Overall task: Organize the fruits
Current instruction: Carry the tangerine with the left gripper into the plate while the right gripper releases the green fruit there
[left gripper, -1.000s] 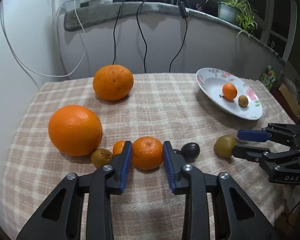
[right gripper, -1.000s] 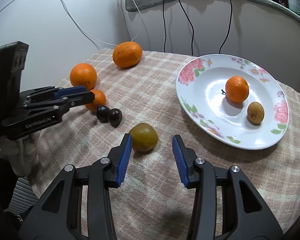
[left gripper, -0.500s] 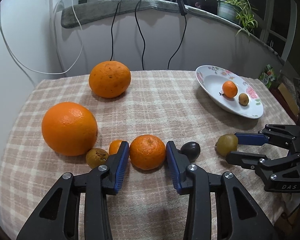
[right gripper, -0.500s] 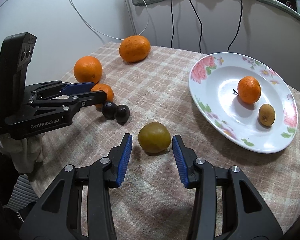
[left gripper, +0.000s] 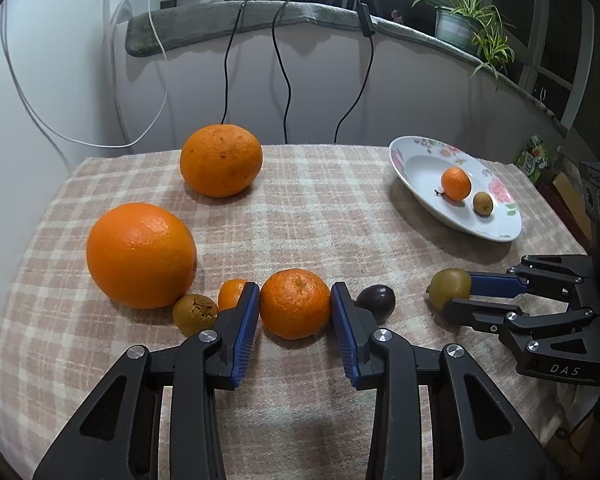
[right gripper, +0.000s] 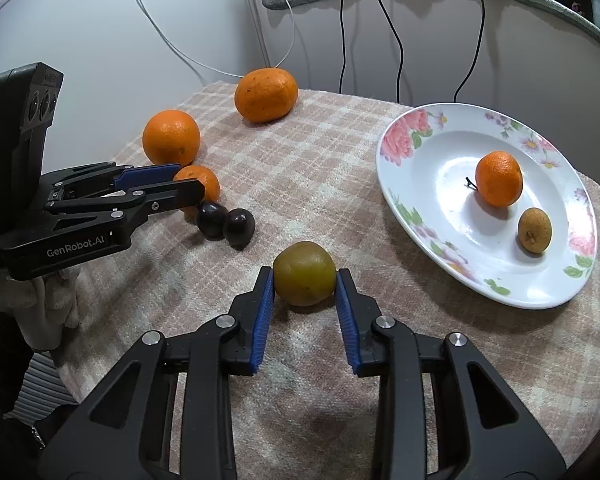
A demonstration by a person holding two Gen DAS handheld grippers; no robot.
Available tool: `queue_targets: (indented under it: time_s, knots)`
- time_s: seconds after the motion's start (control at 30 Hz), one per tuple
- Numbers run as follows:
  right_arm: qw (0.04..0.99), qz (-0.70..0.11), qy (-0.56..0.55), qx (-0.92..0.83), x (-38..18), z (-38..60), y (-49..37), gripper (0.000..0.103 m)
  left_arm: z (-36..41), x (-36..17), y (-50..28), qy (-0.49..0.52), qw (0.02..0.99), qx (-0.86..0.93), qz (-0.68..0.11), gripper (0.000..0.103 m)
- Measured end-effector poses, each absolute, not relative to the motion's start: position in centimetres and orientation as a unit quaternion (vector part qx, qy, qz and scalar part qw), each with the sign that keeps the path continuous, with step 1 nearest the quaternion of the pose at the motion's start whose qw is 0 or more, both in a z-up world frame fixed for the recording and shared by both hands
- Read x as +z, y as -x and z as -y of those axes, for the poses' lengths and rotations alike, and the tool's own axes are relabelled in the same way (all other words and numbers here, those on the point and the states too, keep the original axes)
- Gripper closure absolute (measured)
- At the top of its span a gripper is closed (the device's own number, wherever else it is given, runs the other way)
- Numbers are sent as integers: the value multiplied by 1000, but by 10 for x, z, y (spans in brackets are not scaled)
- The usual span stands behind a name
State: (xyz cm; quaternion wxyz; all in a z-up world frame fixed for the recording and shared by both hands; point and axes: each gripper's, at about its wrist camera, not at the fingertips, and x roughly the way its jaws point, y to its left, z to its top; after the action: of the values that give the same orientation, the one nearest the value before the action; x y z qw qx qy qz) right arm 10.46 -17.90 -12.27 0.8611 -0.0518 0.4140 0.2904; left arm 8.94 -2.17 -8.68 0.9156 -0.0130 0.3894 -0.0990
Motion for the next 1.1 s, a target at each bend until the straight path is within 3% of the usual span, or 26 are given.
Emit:
queue_targets:
  time_s: [1.1]
  knots:
    - [904, -360, -2, 230, -82, 259, -97, 71, 98, -47, -107, 20, 919, -183, -349, 68]
